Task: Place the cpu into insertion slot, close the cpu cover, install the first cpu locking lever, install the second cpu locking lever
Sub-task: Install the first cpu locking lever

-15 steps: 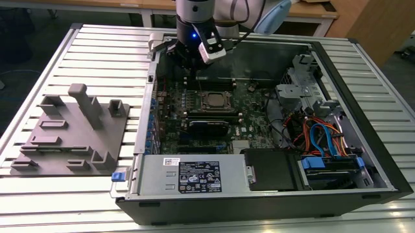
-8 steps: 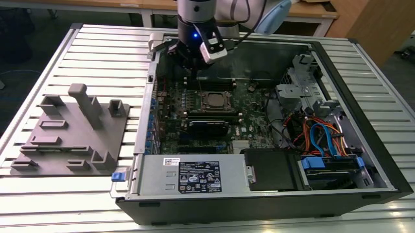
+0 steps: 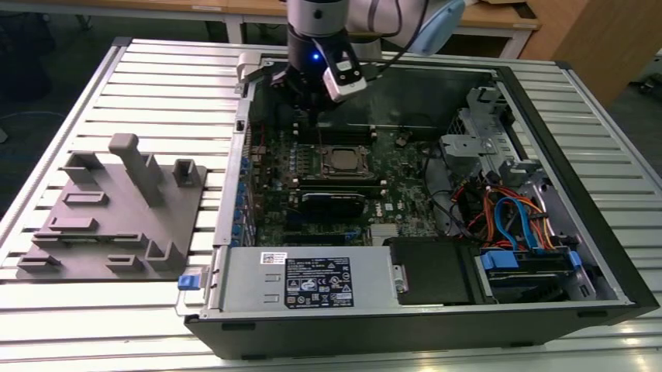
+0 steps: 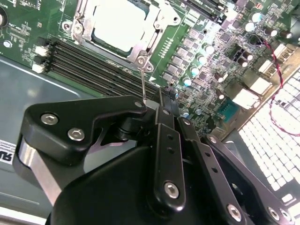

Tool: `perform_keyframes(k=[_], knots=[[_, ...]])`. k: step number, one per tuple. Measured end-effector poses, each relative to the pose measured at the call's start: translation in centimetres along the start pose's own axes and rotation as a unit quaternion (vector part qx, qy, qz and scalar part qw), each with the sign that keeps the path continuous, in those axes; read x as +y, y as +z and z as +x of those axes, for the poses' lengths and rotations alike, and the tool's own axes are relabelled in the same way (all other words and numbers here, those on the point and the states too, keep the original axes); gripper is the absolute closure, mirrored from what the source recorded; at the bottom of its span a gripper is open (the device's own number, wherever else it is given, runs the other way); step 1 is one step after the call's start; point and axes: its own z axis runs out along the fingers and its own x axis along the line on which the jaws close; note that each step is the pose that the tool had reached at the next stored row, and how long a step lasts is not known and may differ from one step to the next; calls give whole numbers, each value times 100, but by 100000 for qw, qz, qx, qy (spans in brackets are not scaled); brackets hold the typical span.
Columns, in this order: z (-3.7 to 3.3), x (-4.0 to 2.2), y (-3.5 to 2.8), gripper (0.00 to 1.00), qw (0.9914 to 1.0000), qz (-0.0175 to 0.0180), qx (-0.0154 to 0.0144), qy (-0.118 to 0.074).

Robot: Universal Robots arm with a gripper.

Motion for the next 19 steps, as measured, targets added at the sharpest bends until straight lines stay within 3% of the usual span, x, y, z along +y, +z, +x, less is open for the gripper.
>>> perform_keyframes(k=[13, 19], knots=[[-154, 7, 1, 90, 100000, 1, 2, 3], [-183, 8, 1, 90, 100000, 3, -1, 5]])
